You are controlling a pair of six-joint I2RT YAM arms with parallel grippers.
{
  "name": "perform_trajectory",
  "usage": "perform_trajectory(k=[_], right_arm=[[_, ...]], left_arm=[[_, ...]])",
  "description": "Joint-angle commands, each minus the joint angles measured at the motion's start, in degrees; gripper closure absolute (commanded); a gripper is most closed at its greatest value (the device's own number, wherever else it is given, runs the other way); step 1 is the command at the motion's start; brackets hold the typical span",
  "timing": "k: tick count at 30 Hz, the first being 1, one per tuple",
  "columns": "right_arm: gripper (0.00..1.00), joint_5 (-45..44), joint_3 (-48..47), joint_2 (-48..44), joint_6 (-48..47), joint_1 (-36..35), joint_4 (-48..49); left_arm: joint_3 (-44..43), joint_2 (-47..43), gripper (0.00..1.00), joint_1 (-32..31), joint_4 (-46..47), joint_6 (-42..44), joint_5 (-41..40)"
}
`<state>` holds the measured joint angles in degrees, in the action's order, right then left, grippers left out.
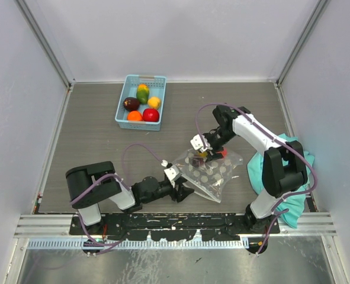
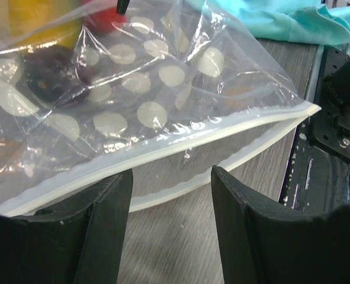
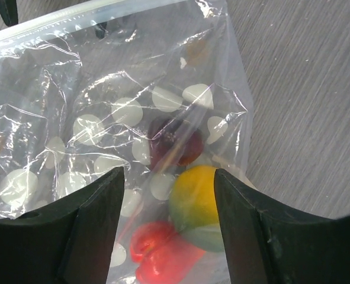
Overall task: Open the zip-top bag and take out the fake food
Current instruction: Pick up the fake fruit from the zipper food storage bag.
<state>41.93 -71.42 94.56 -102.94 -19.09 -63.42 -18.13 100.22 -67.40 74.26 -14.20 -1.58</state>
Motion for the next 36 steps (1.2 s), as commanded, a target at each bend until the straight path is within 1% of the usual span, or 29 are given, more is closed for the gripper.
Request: perform_trajectory(k=[1, 6, 9, 14, 16, 31, 36], right_arm=[[0.34, -3.77, -3.07, 1.56, 1.2, -0.81, 0.51], [0.36, -6.42, -2.99, 3.81, 1.95, -1.17, 1.88], [0.39, -6.96, -3.98, 5.41, 2.15, -1.14, 1.9], [0.42, -7.55, -3.73, 6.98, 3.85, -1.2, 3.26], [0.43, -7.55, -3.03, 7.32, 4.18, -1.21, 4.01], [0.52, -7.04, -1.97, 9.32, 7.19, -1.19, 5.08], [0.55, -6.82, -1.7, 9.56, 7.31, -1.18, 4.74]], left_arm=[[-2.45, 1.35, 0.44, -0.19, 7.74, 1.07, -2.11], [-3.42, 3.35, 0.44, -0.14, 7.74, 2.62, -3.74], [-3.98, 4.33, 0.44, -0.1, 7.74, 3.24, -5.53], [-5.37, 5.66, 0.55, 0.53, 7.74, 4.01, -7.65], [-6.04, 6.07, 0.56, 0.89, 7.74, 4.01, -7.86], [-10.39, 9.44, 0.55, 4.33, 7.75, 3.56, -6.51], [-11.27, 10.22, 0.5, 5.96, 7.74, 3.52, -5.46]])
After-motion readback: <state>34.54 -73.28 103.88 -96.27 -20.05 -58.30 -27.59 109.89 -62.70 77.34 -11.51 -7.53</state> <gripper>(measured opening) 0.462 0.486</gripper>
